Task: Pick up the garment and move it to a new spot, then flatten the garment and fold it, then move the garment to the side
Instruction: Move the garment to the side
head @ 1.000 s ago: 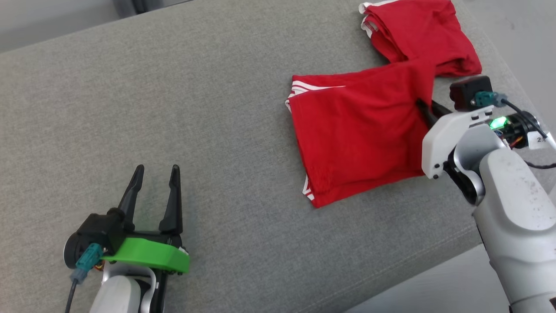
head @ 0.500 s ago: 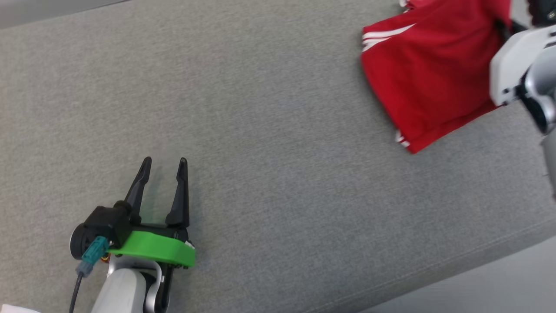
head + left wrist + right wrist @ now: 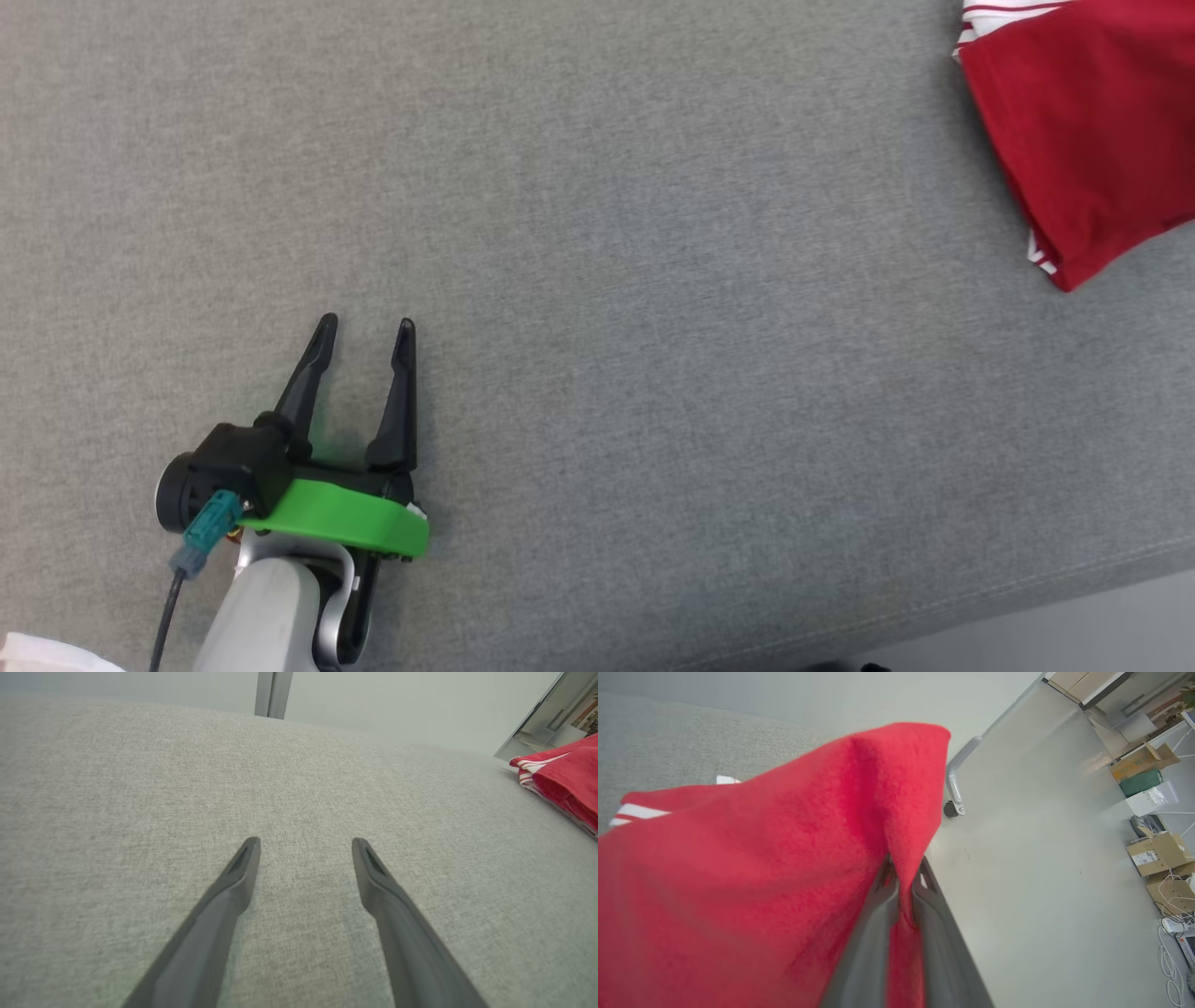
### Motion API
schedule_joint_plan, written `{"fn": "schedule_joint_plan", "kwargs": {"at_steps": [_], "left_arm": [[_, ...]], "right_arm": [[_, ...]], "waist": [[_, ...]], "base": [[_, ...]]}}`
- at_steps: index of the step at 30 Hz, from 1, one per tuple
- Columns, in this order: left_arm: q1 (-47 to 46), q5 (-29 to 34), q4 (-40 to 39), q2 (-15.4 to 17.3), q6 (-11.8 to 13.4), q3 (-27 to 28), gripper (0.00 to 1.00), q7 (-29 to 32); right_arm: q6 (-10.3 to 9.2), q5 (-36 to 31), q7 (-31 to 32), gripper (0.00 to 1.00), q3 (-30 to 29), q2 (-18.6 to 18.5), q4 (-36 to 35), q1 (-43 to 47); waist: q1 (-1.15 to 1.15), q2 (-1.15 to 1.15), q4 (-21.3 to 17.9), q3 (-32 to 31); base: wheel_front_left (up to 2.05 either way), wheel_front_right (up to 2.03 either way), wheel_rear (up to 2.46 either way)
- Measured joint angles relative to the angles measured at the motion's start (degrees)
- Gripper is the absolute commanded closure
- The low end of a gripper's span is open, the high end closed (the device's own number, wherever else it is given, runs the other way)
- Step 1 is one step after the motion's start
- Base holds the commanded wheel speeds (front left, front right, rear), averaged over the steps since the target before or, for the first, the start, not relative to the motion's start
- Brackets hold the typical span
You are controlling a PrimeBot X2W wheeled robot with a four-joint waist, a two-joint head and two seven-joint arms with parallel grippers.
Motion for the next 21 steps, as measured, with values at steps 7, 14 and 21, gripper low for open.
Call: {"fn": "schedule_joint_plan", "kwargs": {"at_steps": [7,14,21], "left_arm": [[-0.27,0.45,-0.31,0.05,0.0,-0.52,0.0,-0.02],[-0.35,0.63,0.02,0.33,0.0,-0.68,0.0,-0.05],[-0.38,0.63,-0.25,0.42,0.0,-0.69,0.0,-0.02]], "right_arm": [[0.0,-7.17,-3.42,0.0,-10.22,1.58,3.12,1.08],[0.0,-11.96,-6.02,0.0,-16.33,4.17,4.36,1.79],[0.0,-11.72,-12.26,0.0,-14.66,7.32,5.36,1.65]], "waist": [[0.0,0.0,1.44,2.02],[0.0,0.0,0.76,1.81],[0.0,-0.01,-0.04,-0.27]], "base": [[0.0,0.0,0.0],[0.0,0.0,0.0],[0.0,0.0,0.0]]}}
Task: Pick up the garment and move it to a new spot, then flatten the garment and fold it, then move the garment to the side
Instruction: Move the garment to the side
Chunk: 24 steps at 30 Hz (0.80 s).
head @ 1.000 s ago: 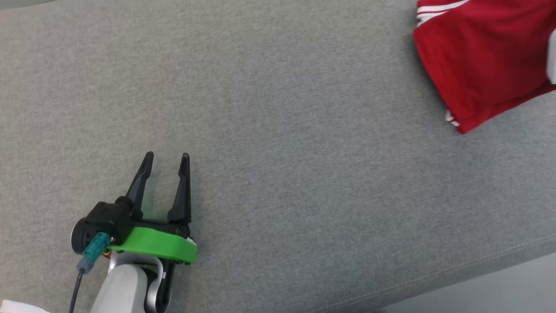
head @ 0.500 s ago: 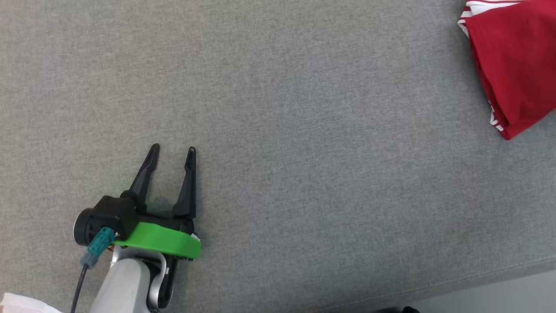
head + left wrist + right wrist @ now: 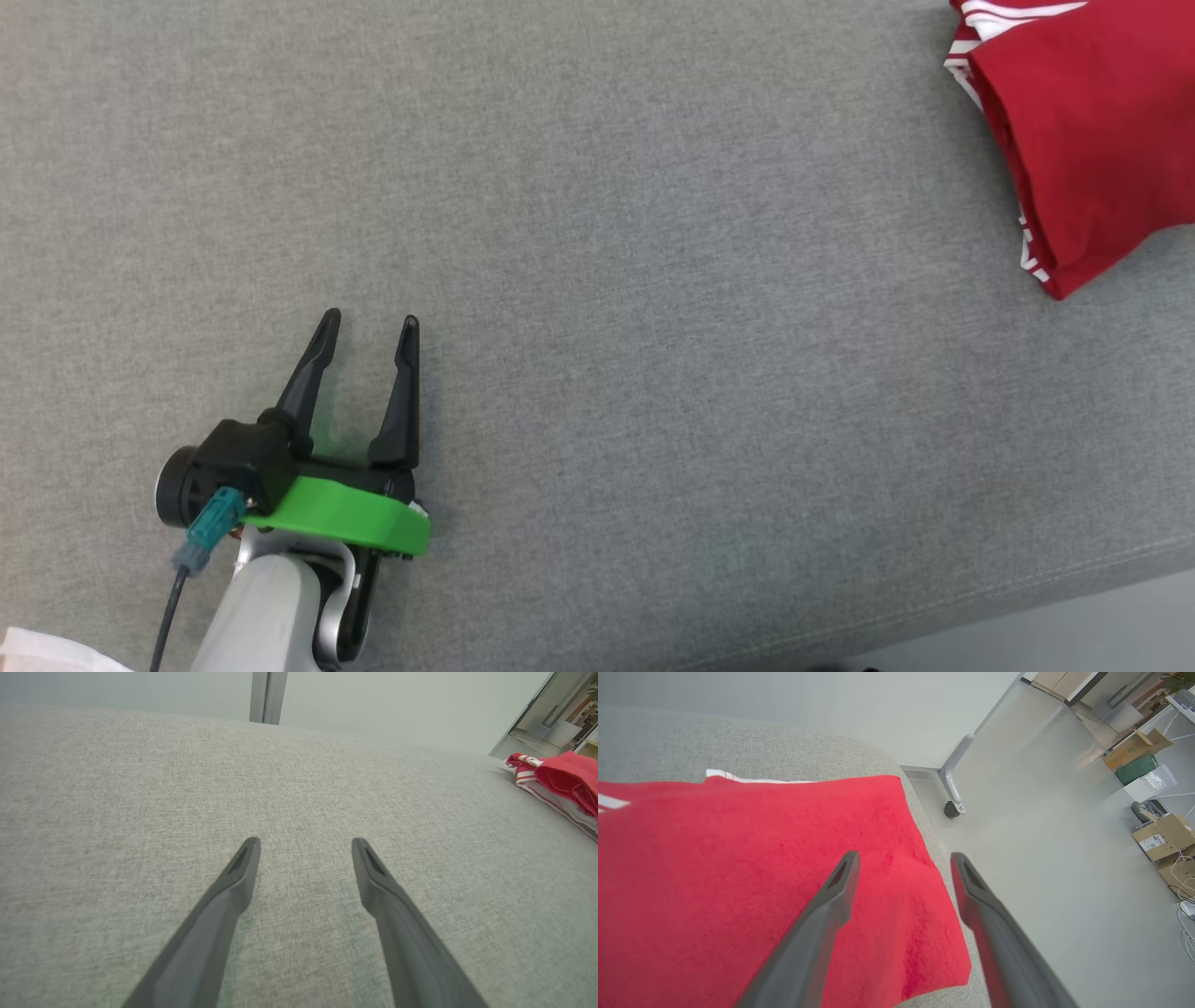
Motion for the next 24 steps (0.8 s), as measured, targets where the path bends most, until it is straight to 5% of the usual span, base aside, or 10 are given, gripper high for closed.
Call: {"fn": "schedule_joint_plan", "kwargs": {"at_steps": [14,24], "left_arm": [[0.08,-1.27,0.19,-1.31,0.0,4.53,0.0,0.02],[4.72,-1.04,2.05,-3.34,0.0,10.67,0.0,0.02]], "right_arm": [[0.0,6.12,-15.59,0.0,9.9,7.19,0.68,0.56],[0.0,11.03,-19.11,0.0,12.85,14.32,-4.24,11.02]], "waist": [[0.0,0.0,0.9,-8.31],[0.0,0.0,3.47,-14.48]], "base": [[0.0,0.0,0.0],[0.0,0.0,0.0]]}}
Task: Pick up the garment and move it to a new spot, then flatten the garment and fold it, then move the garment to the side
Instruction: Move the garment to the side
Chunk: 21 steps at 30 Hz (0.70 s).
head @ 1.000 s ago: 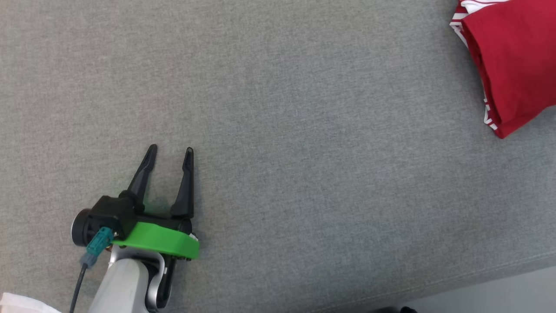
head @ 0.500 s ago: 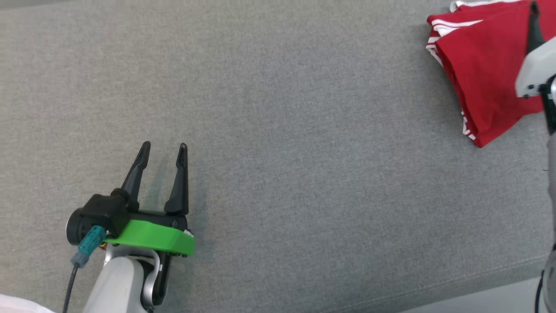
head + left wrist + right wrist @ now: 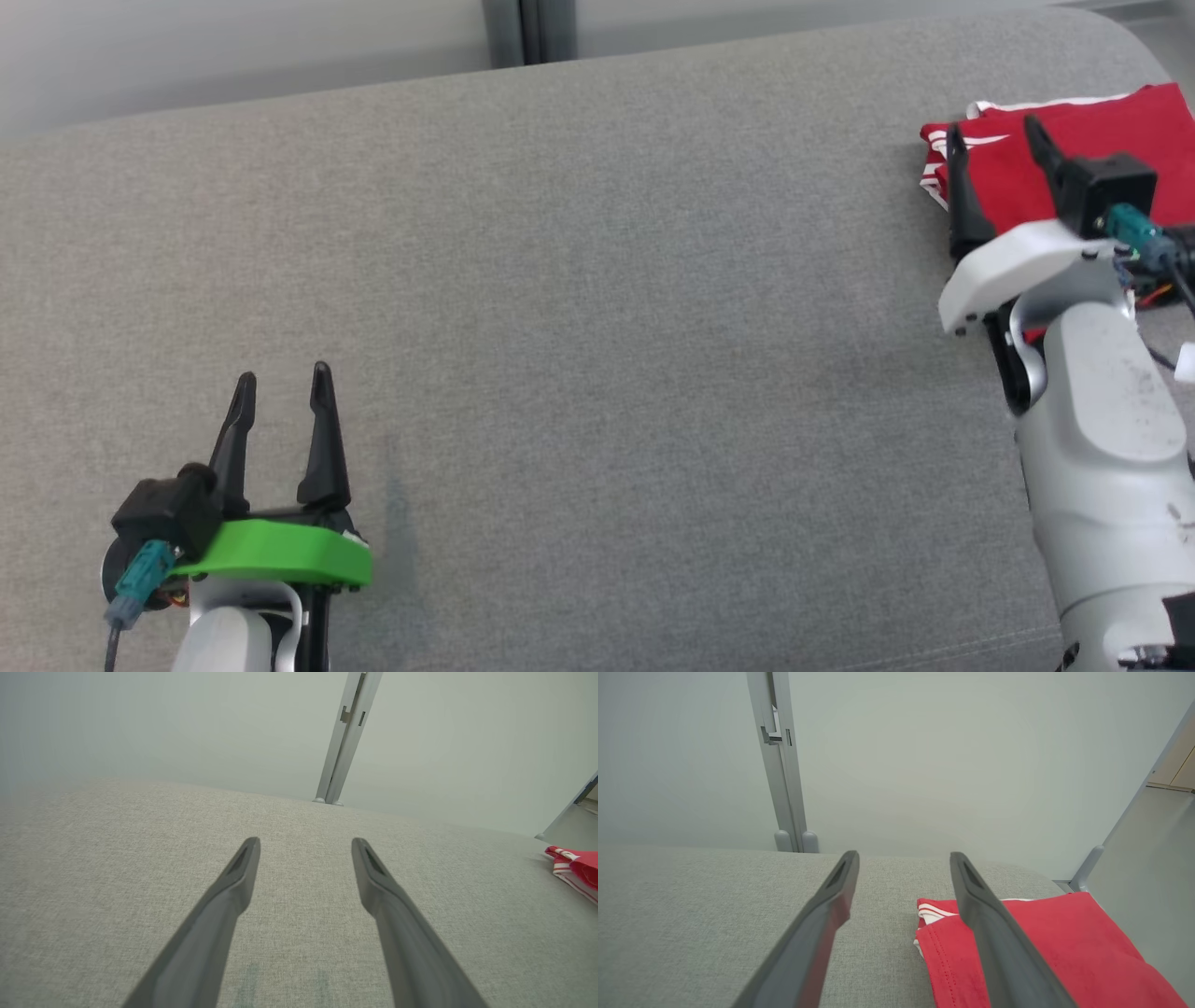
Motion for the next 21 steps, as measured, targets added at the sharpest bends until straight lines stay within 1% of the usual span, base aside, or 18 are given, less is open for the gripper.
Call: {"fn": "schedule_joint_plan", "kwargs": {"at_steps": [7,10,13,16,21], "left_arm": [[4.29,-0.26,0.6,-1.11,0.0,2.64,0.0,0.0],[6.04,-0.3,0.62,-1.26,0.0,3.32,0.0,0.0],[7.72,-0.29,0.53,-1.34,0.0,3.44,0.0,0.0],[9.01,-0.33,0.54,-1.46,0.0,3.15,0.0,0.0],[10.24,-1.01,0.43,-1.48,0.0,2.13,0.0,0.0]], "right_arm": [[0.0,1.72,-0.05,0.0,2.45,1.43,-11.1,13.39],[0.0,5.47,-0.07,0.0,5.34,1.44,-14.72,18.53],[0.0,7.37,-0.05,0.0,7.06,1.56,-18.23,23.14],[0.0,10.43,-0.05,0.0,7.94,1.57,-20.27,27.19],[0.0,11.83,-0.07,0.0,9.1,1.56,-23.3,32.15]], "waist": [[0.0,0.0,1.86,-3.49],[0.0,0.0,2.47,-4.81],[0.0,0.0,2.97,-6.09],[0.0,0.0,3.44,-7.27],[0.0,0.0,4.06,-8.79]], "base": [[0.0,0.0,0.0],[0.0,0.0,0.0],[0.0,0.0,0.0],[0.0,0.0,0.0],[0.0,0.0,0.0]]}}
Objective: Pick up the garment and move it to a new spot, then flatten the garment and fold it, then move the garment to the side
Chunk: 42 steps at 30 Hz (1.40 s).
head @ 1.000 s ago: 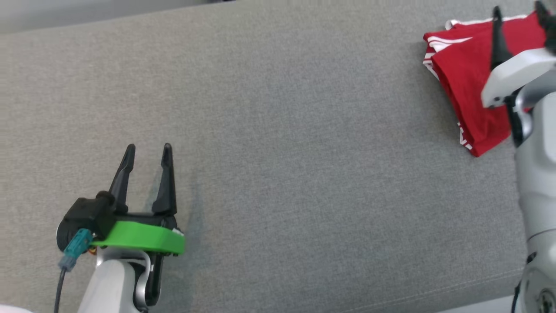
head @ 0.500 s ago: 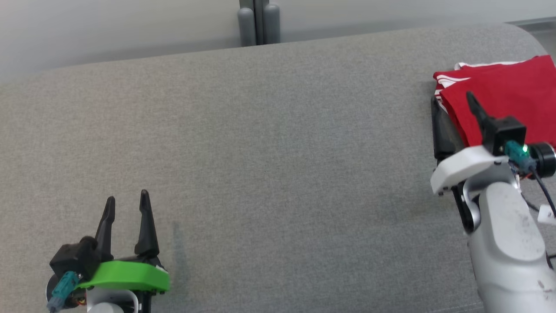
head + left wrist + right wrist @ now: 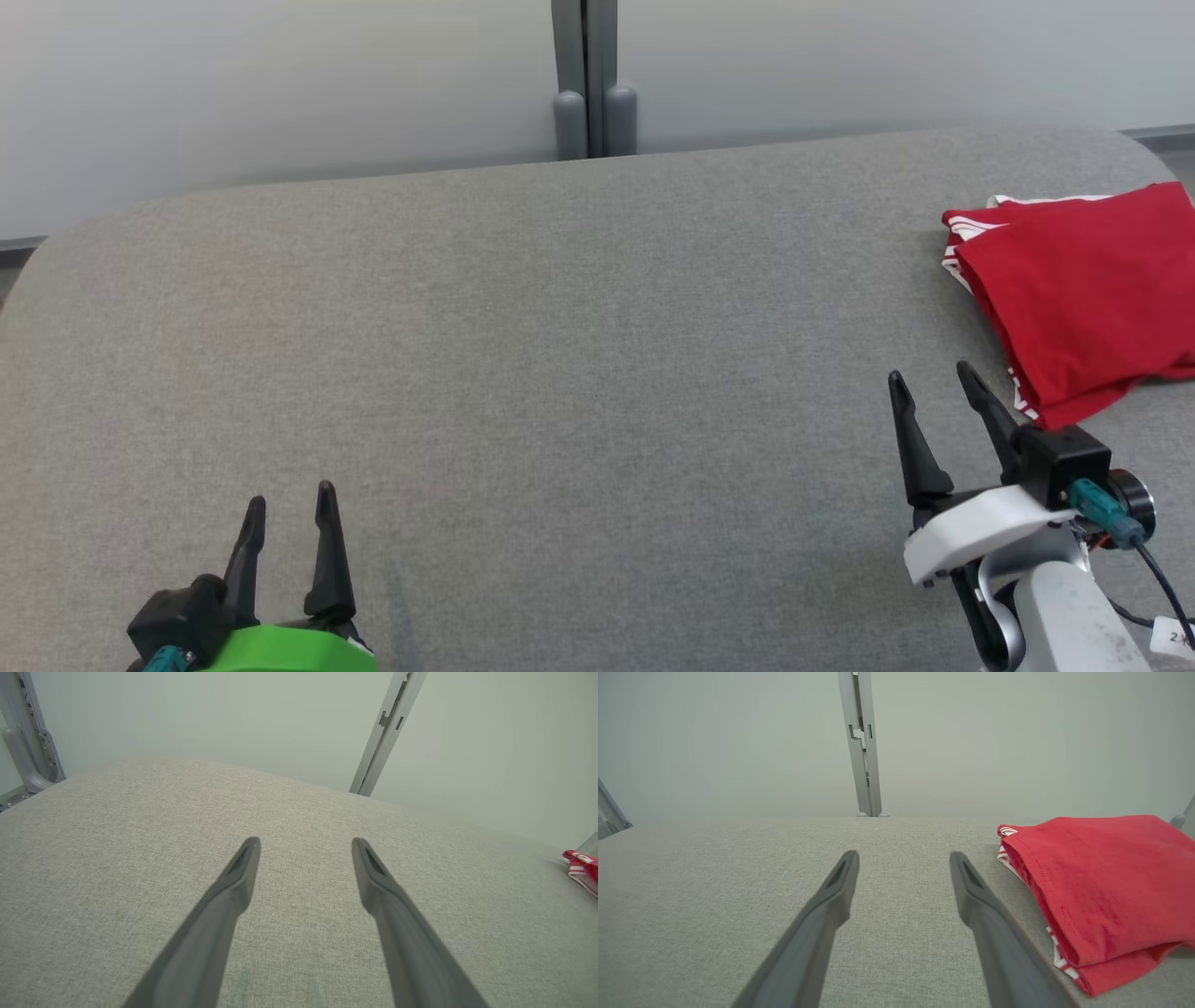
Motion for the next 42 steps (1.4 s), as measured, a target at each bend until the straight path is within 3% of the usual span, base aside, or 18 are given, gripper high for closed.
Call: {"fn": "schedule_joint_plan", "kwargs": {"at_steps": [9,35,36,42], "left_arm": [[1.73,-0.73,-0.63,-0.04,0.89,-1.77,0.0,0.0],[1.82,-0.94,0.04,-0.05,1.3,-1.57,0.0,0.0],[1.83,-1.04,0.14,-0.07,1.46,-1.52,1.0,0.0],[1.96,-1.38,2.8,-0.38,1.44,-1.68,1.0,0.4]], "right_arm": [[0.0,2.35,0.0,0.0,0.57,0.0,-2.26,5.21],[0.0,2.96,0.0,0.0,1.58,0.0,-2.14,5.36],[0.0,2.96,0.01,1.0,1.47,0.0,-2.4,5.36],[0.0,3.42,0.54,1.0,1.59,0.47,0.23,6.9]], "waist": [[0.0,0.0,-0.51,-1.1],[0.0,0.0,-0.76,-1.84],[0.0,0.0,-0.8,-1.83],[0.0,0.0,-0.79,-1.85]], "base": [[0.0,0.0,0.0],[0.0,0.0,0.0],[0.0,0.0,0.0],[0.0,0.0,0.0]]}}
